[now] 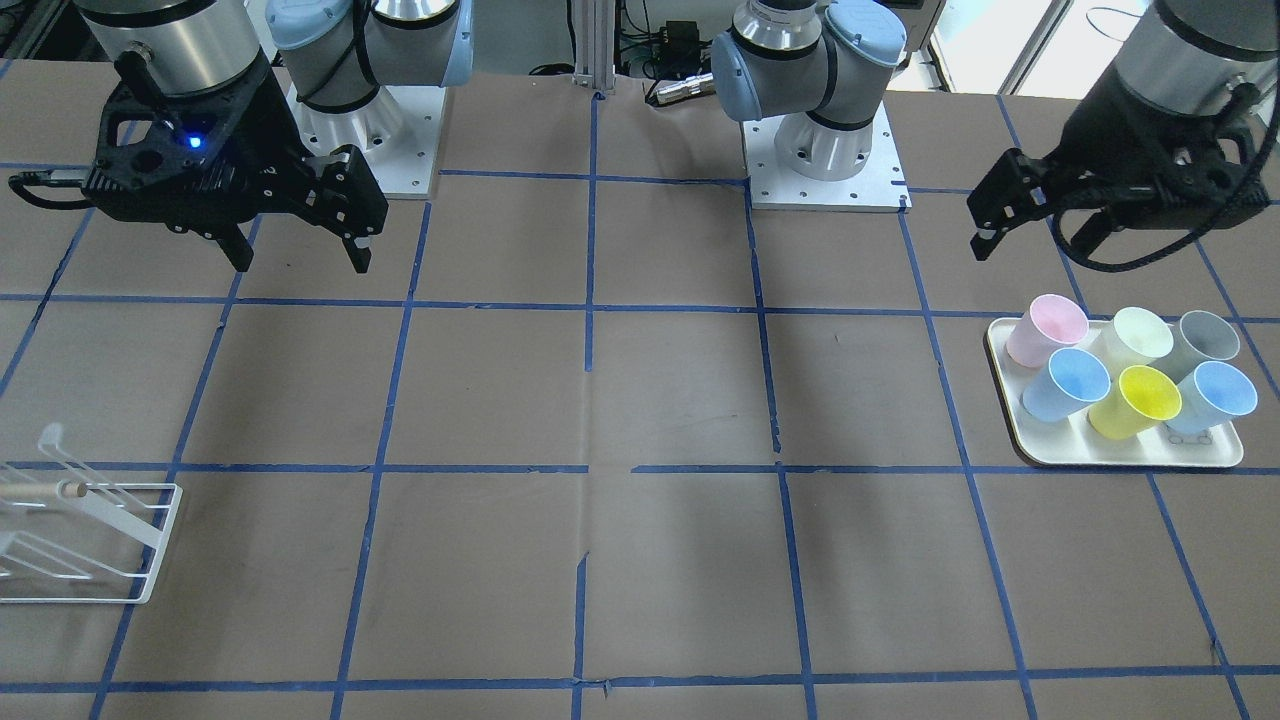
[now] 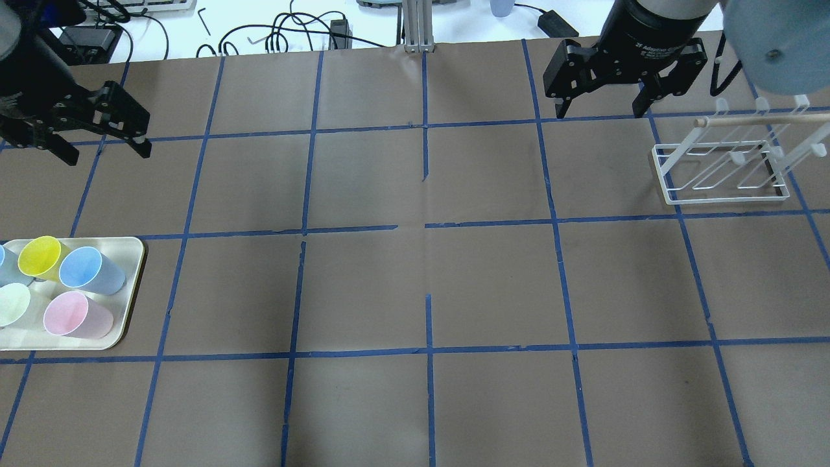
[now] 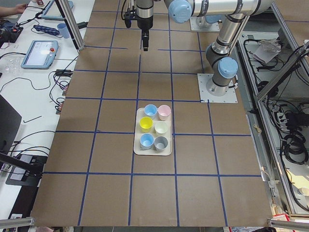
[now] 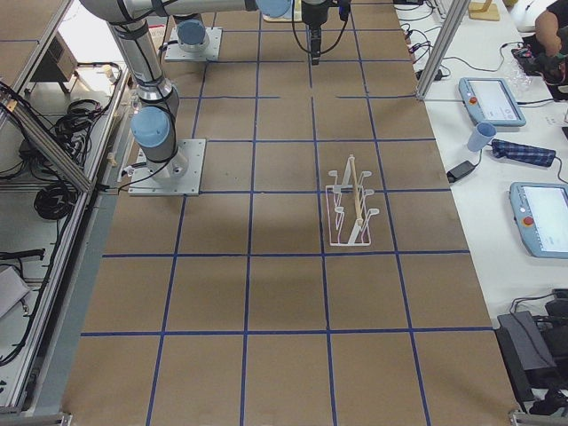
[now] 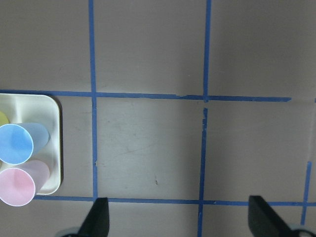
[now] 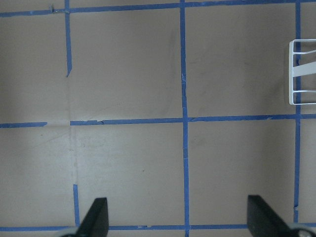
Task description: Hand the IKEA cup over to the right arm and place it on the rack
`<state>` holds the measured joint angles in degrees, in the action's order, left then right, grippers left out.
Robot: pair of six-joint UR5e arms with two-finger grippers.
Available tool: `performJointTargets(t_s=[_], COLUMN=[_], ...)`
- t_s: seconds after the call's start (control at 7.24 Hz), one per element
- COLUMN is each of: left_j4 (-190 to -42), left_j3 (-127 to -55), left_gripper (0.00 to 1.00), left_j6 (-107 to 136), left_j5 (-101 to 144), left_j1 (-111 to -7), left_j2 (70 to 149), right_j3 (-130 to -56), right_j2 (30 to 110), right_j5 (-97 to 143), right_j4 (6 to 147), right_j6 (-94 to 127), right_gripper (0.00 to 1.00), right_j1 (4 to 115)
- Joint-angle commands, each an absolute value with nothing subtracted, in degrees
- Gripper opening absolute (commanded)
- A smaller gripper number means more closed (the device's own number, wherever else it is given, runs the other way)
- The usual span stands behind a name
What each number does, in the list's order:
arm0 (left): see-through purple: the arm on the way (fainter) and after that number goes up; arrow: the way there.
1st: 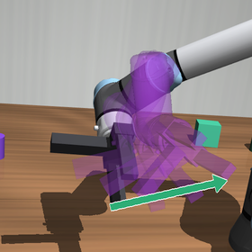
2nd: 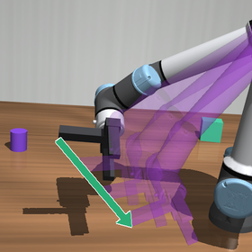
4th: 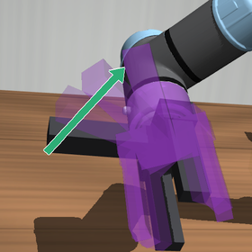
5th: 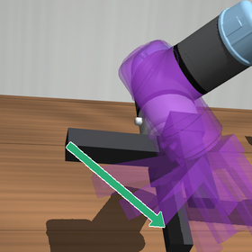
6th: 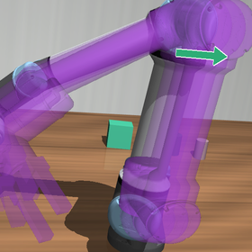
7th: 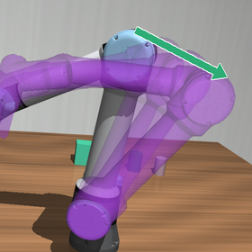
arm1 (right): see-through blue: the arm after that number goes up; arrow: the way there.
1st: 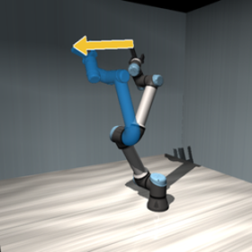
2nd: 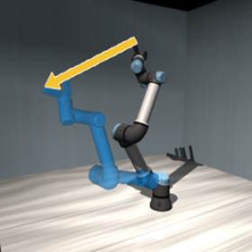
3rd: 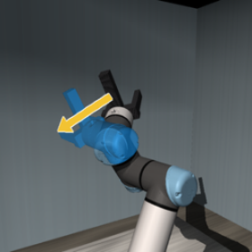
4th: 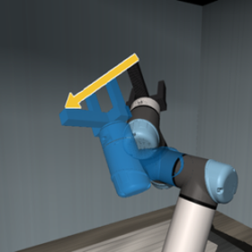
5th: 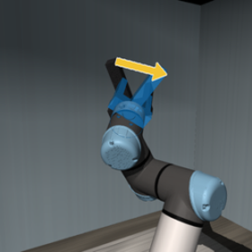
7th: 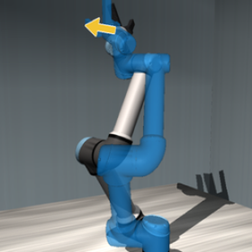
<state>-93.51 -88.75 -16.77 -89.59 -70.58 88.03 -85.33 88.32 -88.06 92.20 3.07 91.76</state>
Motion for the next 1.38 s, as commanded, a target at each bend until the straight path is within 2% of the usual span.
performJointTargets(t_s=[0.0,0.55,1.24], left_j4=[-93.43,-84.85,-69.01], left_j3=[-89.21,-89.12,-88.86], left_gripper=[1.0,1.0,1.0], left_j6=[-31.14,-55.92,-77.93], left_j5=[-89.04,-88.86,-88.68], left_j1=[-56.67,-41.09,-29.98], left_j2=[89.55,98.15,113.0], right_j3=[-85.34,-85.25,-85.25], right_j2=[88.33,88.33,88.33], right_j5=[-88.07,-88.15,-88.07], right_j4=[92.2,92.2,92.2], right_j6=[3.08,3.08,3.08], right_gripper=[1.0,1.0,1.0], right_j1=[91.76,91.76,91.76])
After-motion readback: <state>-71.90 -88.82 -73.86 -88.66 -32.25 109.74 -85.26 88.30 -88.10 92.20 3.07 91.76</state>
